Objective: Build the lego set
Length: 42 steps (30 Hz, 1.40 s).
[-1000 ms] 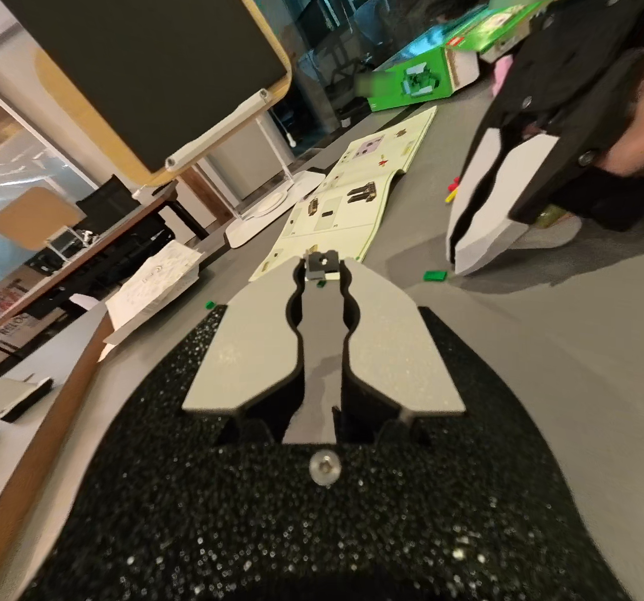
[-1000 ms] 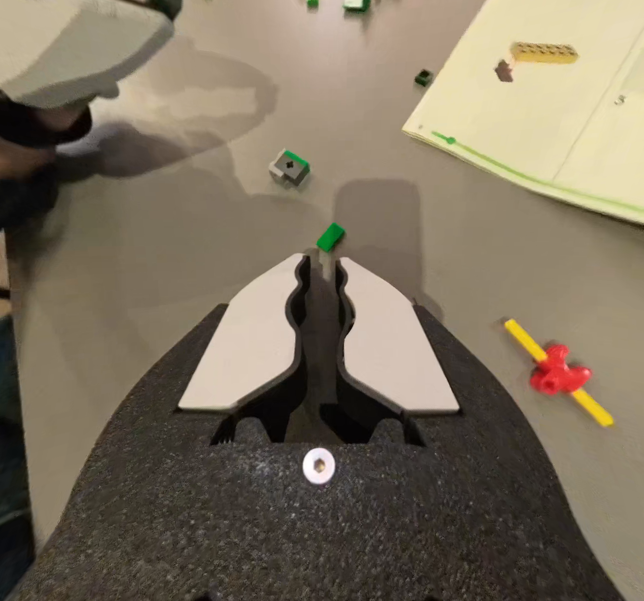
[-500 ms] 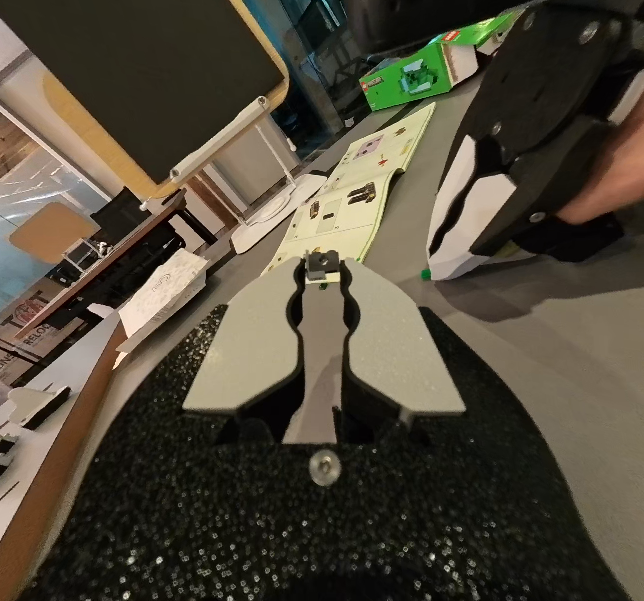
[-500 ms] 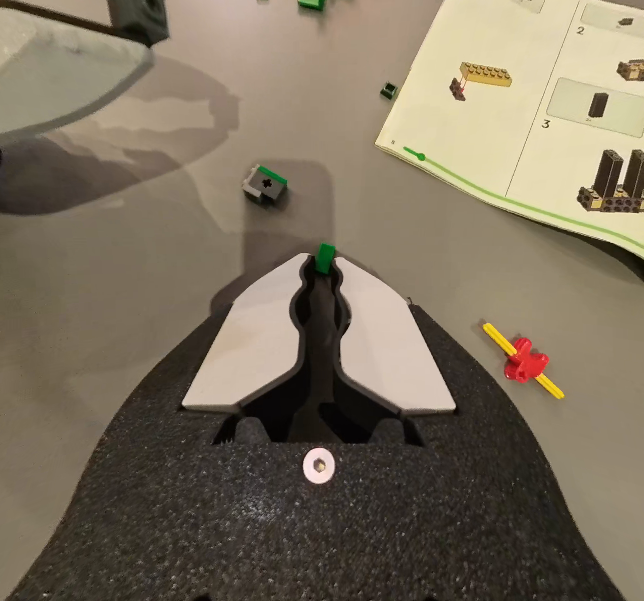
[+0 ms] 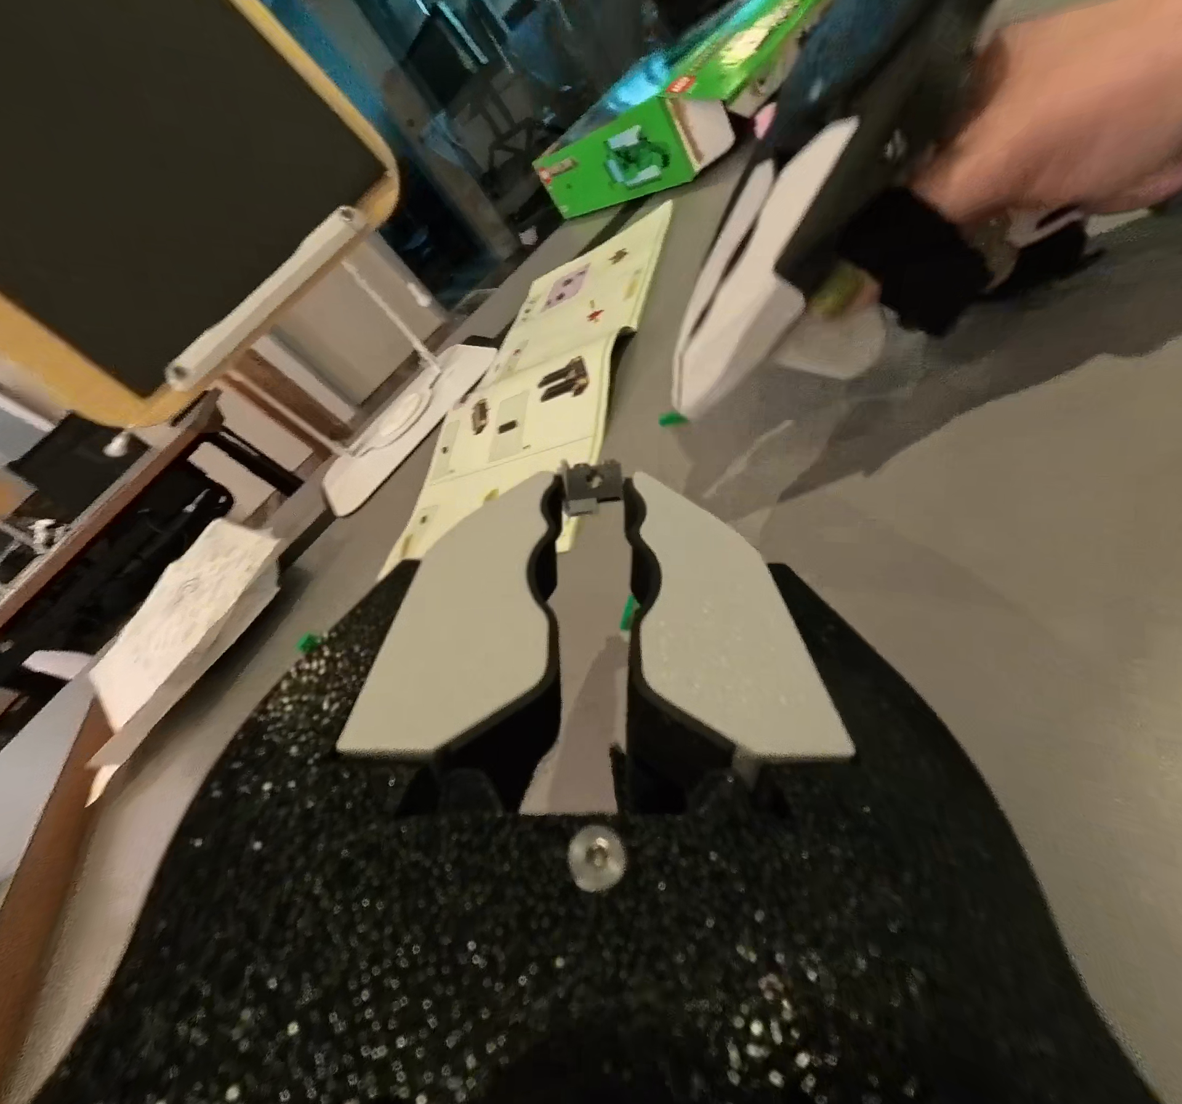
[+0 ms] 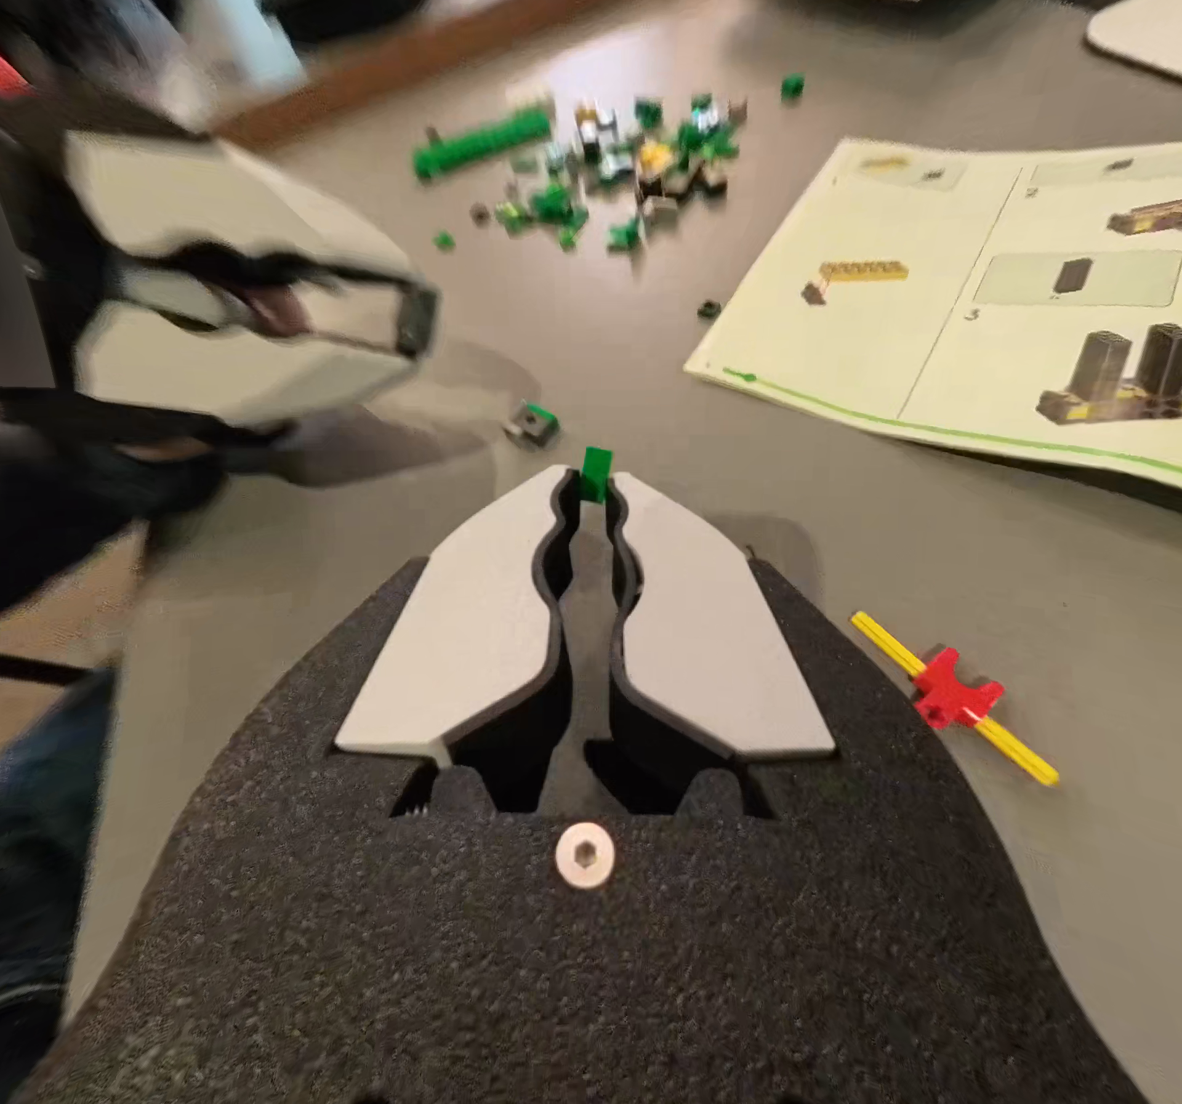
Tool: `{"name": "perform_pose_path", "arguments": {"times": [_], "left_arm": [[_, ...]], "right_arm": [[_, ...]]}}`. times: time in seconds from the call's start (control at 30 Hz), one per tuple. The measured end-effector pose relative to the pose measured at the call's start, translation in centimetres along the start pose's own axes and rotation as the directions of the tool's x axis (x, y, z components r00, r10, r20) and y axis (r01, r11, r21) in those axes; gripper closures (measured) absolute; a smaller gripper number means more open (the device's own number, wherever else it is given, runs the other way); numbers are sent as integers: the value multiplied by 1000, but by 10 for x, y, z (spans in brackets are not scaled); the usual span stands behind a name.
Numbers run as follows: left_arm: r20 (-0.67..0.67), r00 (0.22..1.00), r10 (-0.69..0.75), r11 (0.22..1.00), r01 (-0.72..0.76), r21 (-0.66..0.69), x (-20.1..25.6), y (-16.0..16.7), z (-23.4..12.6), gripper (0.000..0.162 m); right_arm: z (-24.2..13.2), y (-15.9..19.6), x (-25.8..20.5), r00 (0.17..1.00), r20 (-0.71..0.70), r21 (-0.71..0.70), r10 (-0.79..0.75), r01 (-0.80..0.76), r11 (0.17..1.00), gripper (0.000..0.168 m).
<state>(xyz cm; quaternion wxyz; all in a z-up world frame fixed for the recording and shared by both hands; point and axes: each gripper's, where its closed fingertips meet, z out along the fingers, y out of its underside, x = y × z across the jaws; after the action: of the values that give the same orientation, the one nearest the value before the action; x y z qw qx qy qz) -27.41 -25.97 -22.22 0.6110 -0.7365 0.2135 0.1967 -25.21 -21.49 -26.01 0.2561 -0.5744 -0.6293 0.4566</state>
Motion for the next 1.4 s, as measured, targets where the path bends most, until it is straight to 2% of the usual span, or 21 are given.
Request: {"name": "perform_pose_path", "arguments": {"times": [0.1, 0.2, 0.27, 0.4, 0.63, 0.87, 1.2, 1.4], "left_arm": [[-94, 995, -27, 1000, 26, -6, 13, -5, 17, 144], [-178, 983, -49, 998, 56, 37, 23, -22, 38, 144], [-221, 974, -49, 996, 63, 55, 29, -29, 56, 144], [-273, 962, -7, 992, 42, 123, 42, -41, 90, 144], [-265, 958, 111, 960, -34, 279, 56, -75, 137, 144], [-343, 913, 222, 933, -96, 348, 85, -91, 178, 144], [-361, 901, 242, 923, -99, 371, 91, -98, 195, 145], [-383, 892, 239, 919, -82, 385, 91, -98, 193, 145]], "right_arm": [[-24, -18, -3, 975, 184, 172, 123, -155, 973, 161], [-40, -23, 0, 939, 300, 229, 170, -244, 942, 161], [-50, -24, 8, 923, 327, 248, 201, -289, 925, 161], [-72, -18, 35, 934, 270, 269, 235, -307, 913, 161], [-108, -7, 73, 914, 248, 312, 322, -390, 867, 161], [-135, 1, 102, 908, 207, 370, 365, -418, 830, 162], [-144, 7, 120, 897, 138, 402, 420, -438, 804, 162], [-142, 9, 120, 886, 154, 383, 437, -461, 800, 162]]}}
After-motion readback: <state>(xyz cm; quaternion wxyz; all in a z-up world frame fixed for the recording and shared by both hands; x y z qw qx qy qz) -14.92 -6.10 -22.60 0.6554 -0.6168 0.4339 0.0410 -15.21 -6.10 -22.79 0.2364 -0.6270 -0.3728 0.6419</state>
